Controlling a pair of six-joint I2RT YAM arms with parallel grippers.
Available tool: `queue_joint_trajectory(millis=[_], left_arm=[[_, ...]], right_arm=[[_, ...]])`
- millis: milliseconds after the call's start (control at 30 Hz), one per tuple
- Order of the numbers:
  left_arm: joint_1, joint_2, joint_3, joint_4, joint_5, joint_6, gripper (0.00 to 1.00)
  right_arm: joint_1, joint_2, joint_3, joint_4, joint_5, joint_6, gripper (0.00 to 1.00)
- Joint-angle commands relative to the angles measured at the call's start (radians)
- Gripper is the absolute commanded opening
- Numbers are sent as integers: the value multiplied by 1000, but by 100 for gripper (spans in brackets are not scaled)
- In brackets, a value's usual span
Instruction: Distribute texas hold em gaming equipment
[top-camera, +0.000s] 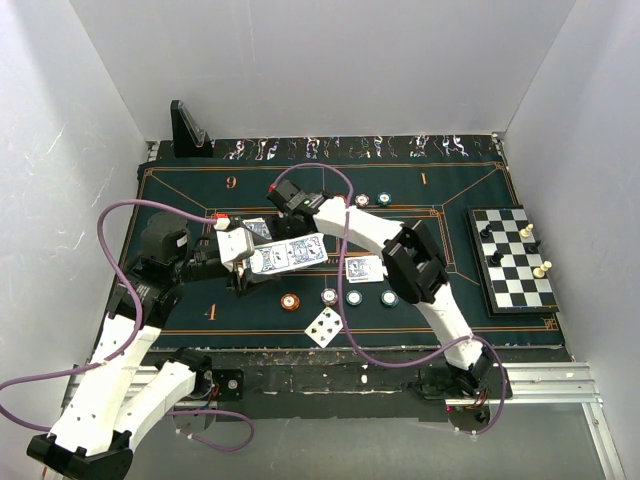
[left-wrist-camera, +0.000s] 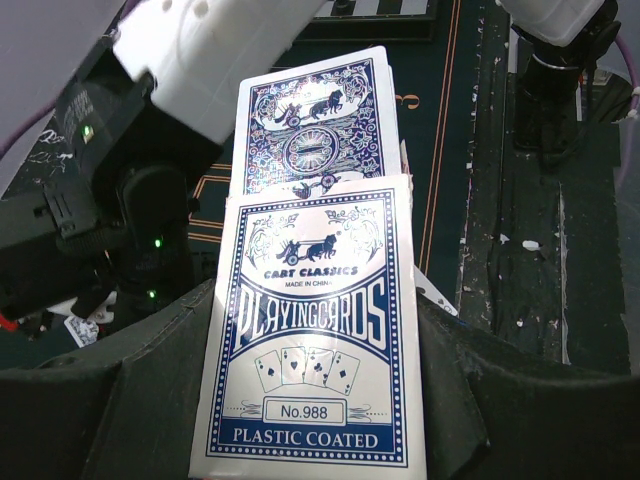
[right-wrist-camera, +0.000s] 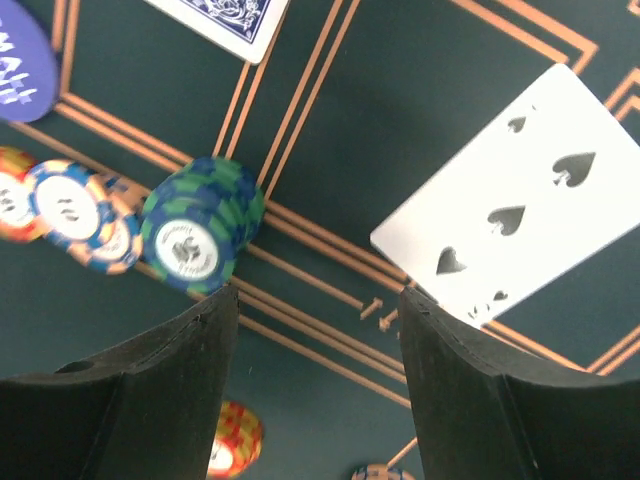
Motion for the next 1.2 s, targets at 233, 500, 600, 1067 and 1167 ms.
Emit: queue_joint_trajectory(millis=[233, 500, 600, 1067, 1167], left_arm=[[4, -9, 25, 24, 7, 12, 0], [4, -6, 7, 45, 0, 9, 0], [4, 2, -1, 51, 7, 11, 0], [4, 15, -10, 56, 7, 29, 0], [4, 21, -8, 61, 7, 31, 0]], right_arm=[[-231, -447, -213, 91, -285, 106, 74], [-352, -770, -406, 87, -423, 172, 82], [-395, -929, -559, 176, -544, 250, 85], [-394, -1153, -773, 470, -871, 546, 89], [-332, -1107, -725, 405, -853, 500, 89]])
